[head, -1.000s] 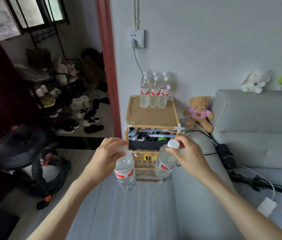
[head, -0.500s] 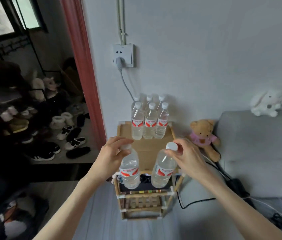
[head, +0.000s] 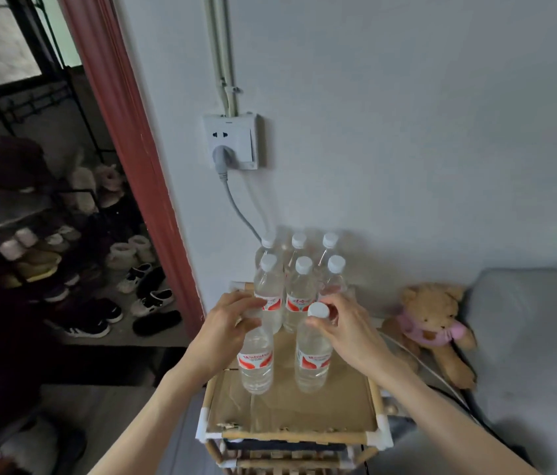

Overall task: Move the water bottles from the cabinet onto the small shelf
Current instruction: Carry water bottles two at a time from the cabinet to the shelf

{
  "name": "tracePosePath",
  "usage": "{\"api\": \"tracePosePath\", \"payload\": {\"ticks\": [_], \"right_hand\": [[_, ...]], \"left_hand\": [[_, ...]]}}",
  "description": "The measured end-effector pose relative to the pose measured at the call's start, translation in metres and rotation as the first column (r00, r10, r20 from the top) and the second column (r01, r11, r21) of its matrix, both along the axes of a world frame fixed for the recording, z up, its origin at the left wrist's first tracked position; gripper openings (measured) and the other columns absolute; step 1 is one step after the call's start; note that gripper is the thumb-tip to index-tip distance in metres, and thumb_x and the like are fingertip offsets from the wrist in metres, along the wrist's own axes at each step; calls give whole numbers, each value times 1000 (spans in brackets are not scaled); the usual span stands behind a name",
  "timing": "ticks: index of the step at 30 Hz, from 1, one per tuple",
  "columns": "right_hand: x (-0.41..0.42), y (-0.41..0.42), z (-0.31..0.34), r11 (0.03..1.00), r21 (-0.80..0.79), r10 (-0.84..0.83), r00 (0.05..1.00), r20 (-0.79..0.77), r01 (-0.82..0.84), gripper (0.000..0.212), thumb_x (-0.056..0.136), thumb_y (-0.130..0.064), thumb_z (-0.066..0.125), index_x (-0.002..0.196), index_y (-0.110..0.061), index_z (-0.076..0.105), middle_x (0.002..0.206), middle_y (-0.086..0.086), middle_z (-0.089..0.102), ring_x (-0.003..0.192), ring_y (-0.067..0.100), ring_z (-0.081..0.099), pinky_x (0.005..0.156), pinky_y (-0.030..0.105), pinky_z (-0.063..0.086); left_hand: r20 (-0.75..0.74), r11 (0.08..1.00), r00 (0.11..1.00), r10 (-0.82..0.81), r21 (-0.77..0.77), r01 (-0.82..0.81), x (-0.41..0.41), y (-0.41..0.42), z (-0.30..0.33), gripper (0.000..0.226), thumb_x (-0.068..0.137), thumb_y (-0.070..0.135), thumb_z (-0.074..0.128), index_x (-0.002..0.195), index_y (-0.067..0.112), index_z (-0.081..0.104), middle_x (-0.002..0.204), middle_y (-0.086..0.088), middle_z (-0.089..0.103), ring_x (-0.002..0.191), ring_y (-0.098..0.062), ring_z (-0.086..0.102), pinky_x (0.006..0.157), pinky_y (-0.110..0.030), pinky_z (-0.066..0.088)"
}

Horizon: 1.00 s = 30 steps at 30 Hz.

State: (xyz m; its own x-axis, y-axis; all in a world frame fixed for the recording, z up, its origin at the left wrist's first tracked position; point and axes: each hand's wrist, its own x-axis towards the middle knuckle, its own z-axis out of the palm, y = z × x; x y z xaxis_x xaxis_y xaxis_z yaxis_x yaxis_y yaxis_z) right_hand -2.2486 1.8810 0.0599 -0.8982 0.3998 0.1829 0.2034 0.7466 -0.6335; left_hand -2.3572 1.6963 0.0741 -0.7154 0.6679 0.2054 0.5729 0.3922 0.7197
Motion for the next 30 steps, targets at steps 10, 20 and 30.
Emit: {"api": "tracePosePath", "payload": {"ticks": [10,20,30], "right_hand": [[-34,20,-20,998,64,8,1000,11,-8,35,81,-48,59,97,-18,51,97,-2,53,81,11,51,66,19,35],[-17,19,-24,977,-154,155,987,41,-146,52,88,-30,55,135,-33,34,130,-17,39,125,5,36,102,30,38],[-25,20,-24,999,7,35,999,23,-35,43,79,-42,61,115,-24,46,109,-8,52,94,6,50,80,24,42]], "left_hand": [[25,1000,999,29,-6,-29,-25,35,-18,32,83,5,61,114,13,61,109,9,48,101,-2,42,82,6,22],[57,984,983,-176,44,174,-35,15,-30,44,87,1,52,127,20,49,125,18,45,118,18,31,96,0,22],[88,999,995,-41,33,38,-42,28,-25,39,75,17,72,111,19,58,101,7,53,91,-2,52,82,-7,38]]}}
